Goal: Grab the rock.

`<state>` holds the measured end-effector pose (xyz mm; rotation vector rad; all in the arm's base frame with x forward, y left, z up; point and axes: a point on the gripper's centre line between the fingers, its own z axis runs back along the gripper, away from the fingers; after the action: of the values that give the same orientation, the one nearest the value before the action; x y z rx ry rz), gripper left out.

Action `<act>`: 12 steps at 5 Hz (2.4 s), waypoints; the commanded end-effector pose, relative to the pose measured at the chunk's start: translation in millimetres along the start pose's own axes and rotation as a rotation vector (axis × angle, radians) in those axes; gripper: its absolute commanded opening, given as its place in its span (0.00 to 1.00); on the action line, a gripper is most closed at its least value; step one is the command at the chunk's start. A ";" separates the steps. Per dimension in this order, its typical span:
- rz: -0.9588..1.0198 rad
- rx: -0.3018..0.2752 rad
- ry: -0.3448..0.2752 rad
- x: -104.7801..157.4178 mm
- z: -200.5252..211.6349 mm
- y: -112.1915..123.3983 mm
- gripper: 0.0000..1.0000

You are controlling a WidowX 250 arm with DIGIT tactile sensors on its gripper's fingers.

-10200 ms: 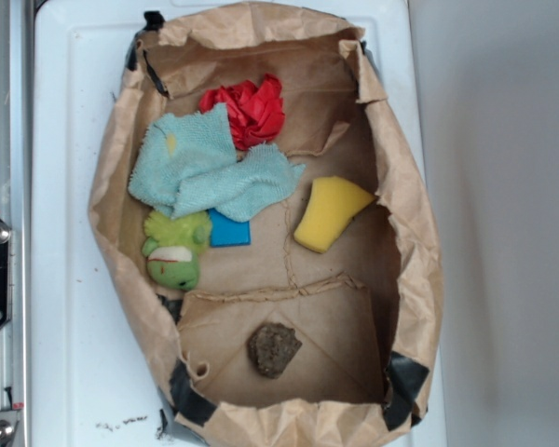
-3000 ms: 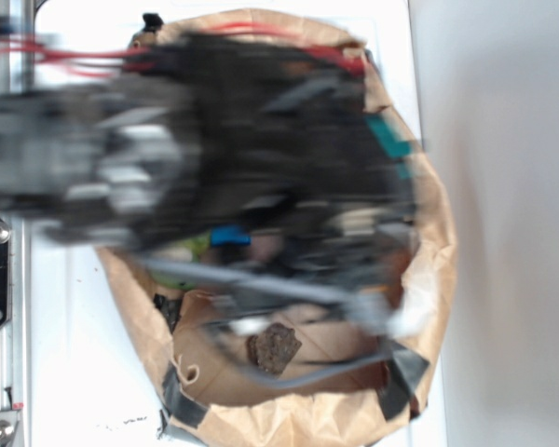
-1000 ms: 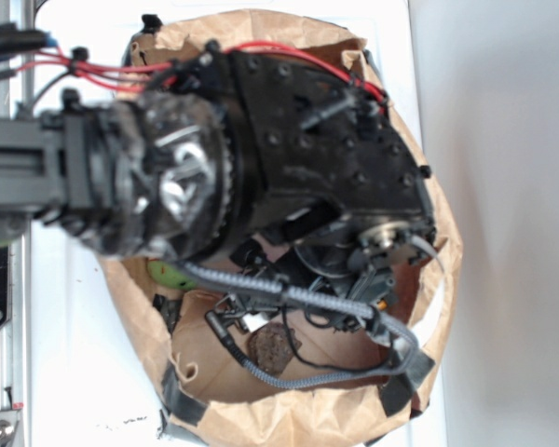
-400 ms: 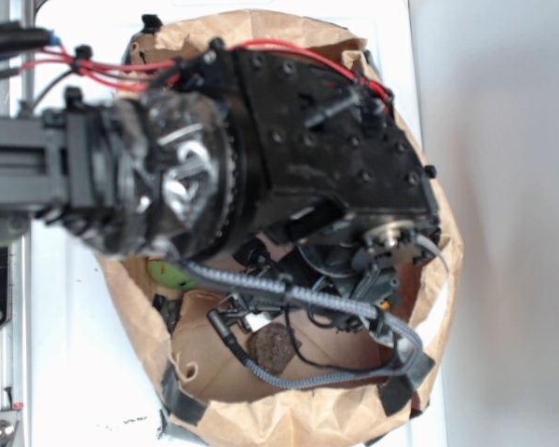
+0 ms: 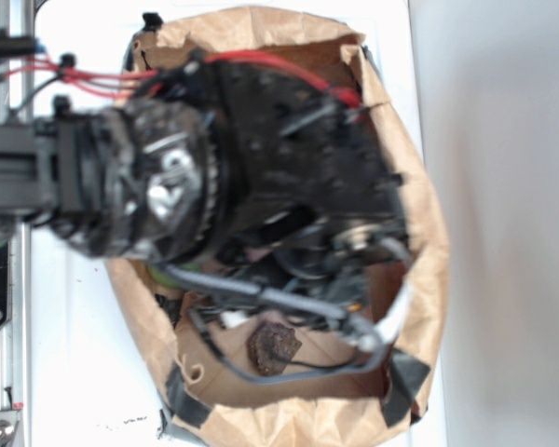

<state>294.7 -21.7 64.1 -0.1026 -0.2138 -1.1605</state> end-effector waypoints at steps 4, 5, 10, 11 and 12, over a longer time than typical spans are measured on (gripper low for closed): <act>-0.136 0.076 -0.041 26.1 12.5 -14.1 1.00; -0.158 0.071 -0.040 29.5 10.4 -19.5 1.00; -0.221 0.048 -0.034 47.2 -15.2 -32.9 1.00; -0.241 0.019 -0.029 51.8 -24.3 -36.4 1.00; -0.258 -0.009 -0.042 56.6 -32.4 -38.8 1.00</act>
<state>285.9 -83.0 32.1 -0.1341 -0.2363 -1.3673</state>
